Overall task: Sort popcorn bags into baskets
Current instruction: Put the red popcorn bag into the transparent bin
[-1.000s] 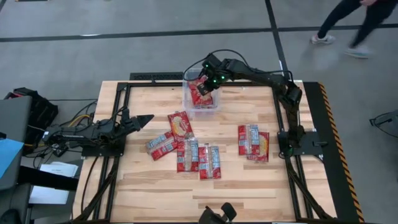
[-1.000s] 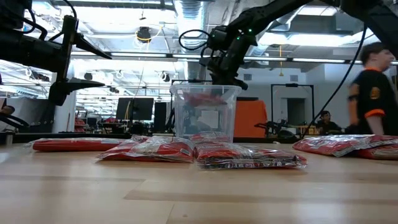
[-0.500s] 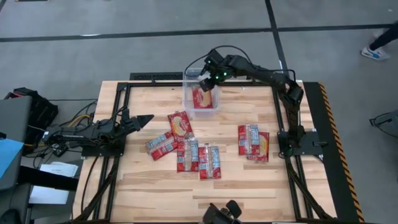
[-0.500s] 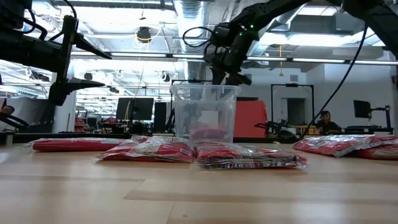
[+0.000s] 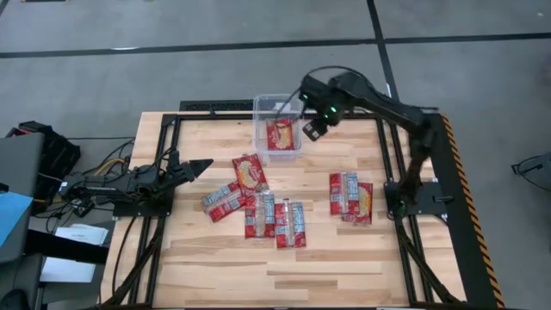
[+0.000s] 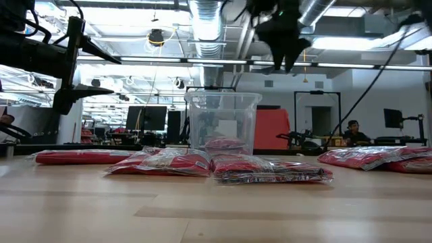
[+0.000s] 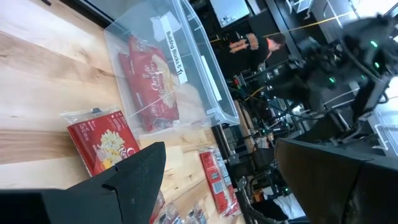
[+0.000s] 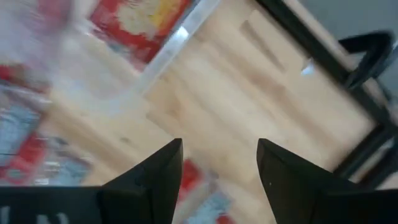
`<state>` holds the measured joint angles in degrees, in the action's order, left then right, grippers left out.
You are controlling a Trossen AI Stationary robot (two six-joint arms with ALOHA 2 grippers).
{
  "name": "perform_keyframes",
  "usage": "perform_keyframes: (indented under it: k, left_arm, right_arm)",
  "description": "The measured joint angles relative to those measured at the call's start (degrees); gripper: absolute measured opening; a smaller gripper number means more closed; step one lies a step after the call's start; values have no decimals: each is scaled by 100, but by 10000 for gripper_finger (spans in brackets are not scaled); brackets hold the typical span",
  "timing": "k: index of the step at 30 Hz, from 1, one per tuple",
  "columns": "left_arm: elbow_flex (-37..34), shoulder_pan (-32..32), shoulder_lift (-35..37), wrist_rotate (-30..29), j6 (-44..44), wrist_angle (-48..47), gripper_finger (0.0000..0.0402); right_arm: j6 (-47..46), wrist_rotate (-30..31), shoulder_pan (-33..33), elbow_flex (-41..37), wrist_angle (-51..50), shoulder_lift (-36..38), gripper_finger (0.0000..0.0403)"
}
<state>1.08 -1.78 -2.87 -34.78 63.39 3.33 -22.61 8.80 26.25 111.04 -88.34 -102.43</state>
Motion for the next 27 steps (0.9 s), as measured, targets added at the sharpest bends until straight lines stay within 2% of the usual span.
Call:
perform_keyframes:
  k: [5, 8, 12, 15, 20, 27]
  left_arm:
    - [0, 0, 0, -2, -62, 1, 293]
    - [0, -2, 2, -3, -102, 2, 293]
    - [0, 0, 2, -51, -124, 2, 293]
    - [0, 0, 1, -132, -125, 0, 293]
    - [0, -1, 2, -156, -126, 1, 293]
    - [0, 0, 0, -163, -121, 2, 293]
  right_arm:
    - [-1494, 283, -578, -1787, 74, 1287, 245]
    - [-2486, 179, -1022, -3047, 492, 2050, 262]
    - [-3676, -215, -1585, -4647, 1499, 2796, 283]
    - [-4464, -274, -1868, -5579, 2238, 3133, 295]
    - [-5226, -43, -2008, -6605, 2715, 3235, 299]
    - [-4808, 30, -1673, -7214, 3907, 3065, 299]
